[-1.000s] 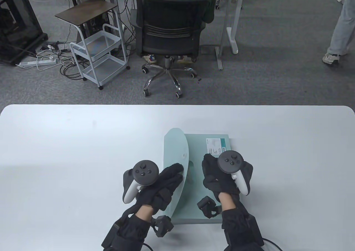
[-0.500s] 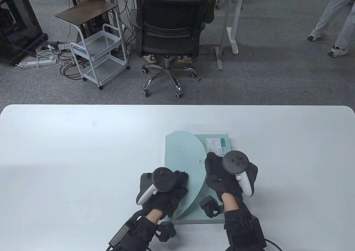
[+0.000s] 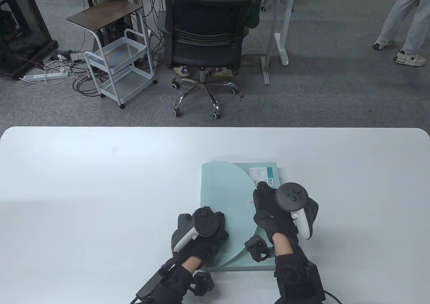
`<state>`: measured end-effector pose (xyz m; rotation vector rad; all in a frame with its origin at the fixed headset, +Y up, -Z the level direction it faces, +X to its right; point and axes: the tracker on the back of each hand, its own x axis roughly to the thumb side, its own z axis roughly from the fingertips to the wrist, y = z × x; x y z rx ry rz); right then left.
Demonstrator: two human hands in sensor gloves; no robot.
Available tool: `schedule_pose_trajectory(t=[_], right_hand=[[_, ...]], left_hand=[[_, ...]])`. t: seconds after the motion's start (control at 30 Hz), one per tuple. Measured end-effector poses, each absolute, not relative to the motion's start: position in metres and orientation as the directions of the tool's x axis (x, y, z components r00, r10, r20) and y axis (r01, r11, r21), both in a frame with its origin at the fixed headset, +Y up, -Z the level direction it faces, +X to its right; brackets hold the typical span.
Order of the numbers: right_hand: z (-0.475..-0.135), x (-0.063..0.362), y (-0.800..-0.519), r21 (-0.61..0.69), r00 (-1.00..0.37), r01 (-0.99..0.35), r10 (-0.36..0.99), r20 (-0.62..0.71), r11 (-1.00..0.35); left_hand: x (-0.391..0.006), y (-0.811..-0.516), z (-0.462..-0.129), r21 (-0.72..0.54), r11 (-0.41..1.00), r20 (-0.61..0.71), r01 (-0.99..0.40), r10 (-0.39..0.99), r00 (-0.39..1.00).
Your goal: Sort materials into accordion folder compartments
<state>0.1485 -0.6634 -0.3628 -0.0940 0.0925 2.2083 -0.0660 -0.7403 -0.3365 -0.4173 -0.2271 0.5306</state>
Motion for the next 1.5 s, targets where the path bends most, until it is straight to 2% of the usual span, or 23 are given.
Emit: schedule_pose_trajectory(t=[0.1, 0.63, 1.07, 1.3, 1.5], right_hand=[[-0.362, 0.149, -0.663, 0.034, -0.594, -0.803, 0.797, -0.105, -0.594], [-0.362, 0.156, -0.661, 0.012, -0.581, -0.812, 0.806, -0.117, -0.583], [-0.361, 0.166, -0.656, -0.023, -0.565, -0.821, 0.817, -0.12, -0.571], [-0.359, 0.182, -0.654, -0.103, -0.599, -0.782, 0.786, -0.154, -0.615], [-0.364, 0.193, -0.663, -0.086, -0.685, -0.69, 0.686, -0.244, -0.719]], left_hand=[[-0.068, -0.745, -0.338, -0.446, 0.793, 0.092, -0.415, 0.502, 0.86], [-0.071, -0.76, -0.341, -0.514, 0.737, 0.021, -0.439, 0.522, 0.853], [-0.071, -0.764, -0.341, -0.505, 0.741, 0.006, -0.443, 0.517, 0.856], [-0.071, -0.764, -0.34, -0.505, 0.742, 0.008, -0.441, 0.515, 0.857], [-0.071, -0.765, -0.34, -0.505, 0.742, 0.008, -0.441, 0.515, 0.857]])
